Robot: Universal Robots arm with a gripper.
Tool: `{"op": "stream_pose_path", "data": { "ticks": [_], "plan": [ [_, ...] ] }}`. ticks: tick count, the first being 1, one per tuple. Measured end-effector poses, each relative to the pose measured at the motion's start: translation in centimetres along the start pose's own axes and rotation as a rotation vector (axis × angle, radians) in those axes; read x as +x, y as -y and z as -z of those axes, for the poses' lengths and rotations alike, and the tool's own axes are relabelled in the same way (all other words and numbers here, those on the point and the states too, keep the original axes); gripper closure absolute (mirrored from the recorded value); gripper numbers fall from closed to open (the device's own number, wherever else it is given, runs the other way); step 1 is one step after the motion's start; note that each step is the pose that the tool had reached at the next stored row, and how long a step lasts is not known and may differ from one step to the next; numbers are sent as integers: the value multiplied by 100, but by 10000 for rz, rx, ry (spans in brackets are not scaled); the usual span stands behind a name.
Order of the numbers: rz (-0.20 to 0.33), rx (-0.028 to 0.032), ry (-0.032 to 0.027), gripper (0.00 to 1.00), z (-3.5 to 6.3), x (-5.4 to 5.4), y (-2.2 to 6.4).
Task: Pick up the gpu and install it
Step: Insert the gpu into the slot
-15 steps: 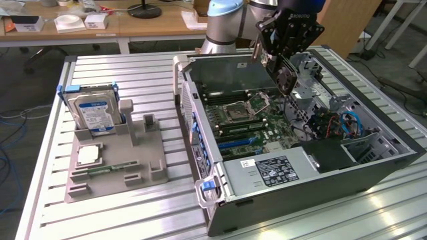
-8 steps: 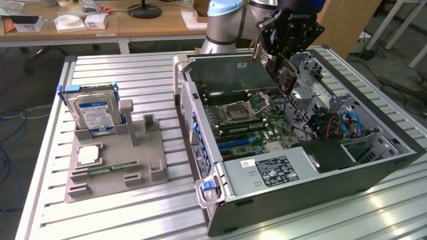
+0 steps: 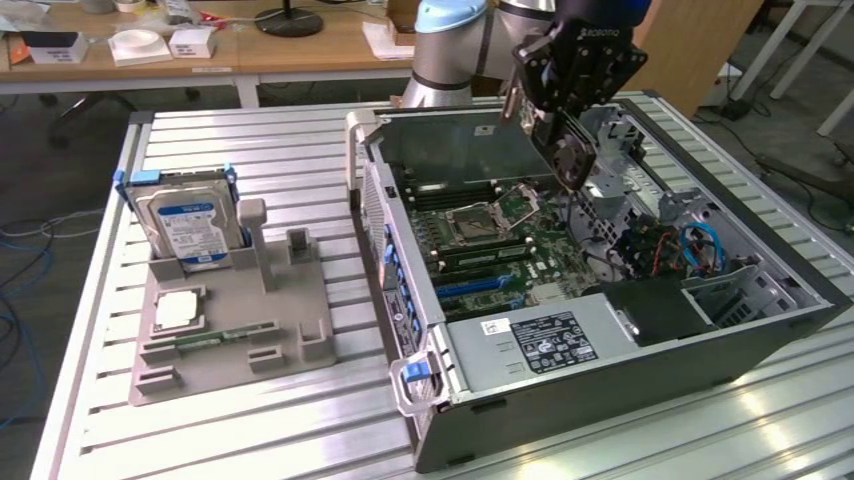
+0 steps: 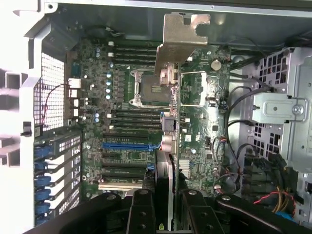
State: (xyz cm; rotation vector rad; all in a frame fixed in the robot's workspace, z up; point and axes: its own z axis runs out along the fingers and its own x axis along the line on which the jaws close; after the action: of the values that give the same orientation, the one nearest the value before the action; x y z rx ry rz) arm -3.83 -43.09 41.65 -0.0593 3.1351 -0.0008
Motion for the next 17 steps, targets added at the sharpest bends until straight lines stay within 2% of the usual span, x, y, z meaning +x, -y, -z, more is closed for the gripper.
{"op": "stream_pose_path", "data": {
  "ticks": [17],
  "plan": [
    [2946,-15,1,73,-8,1,0]
  ]
}}
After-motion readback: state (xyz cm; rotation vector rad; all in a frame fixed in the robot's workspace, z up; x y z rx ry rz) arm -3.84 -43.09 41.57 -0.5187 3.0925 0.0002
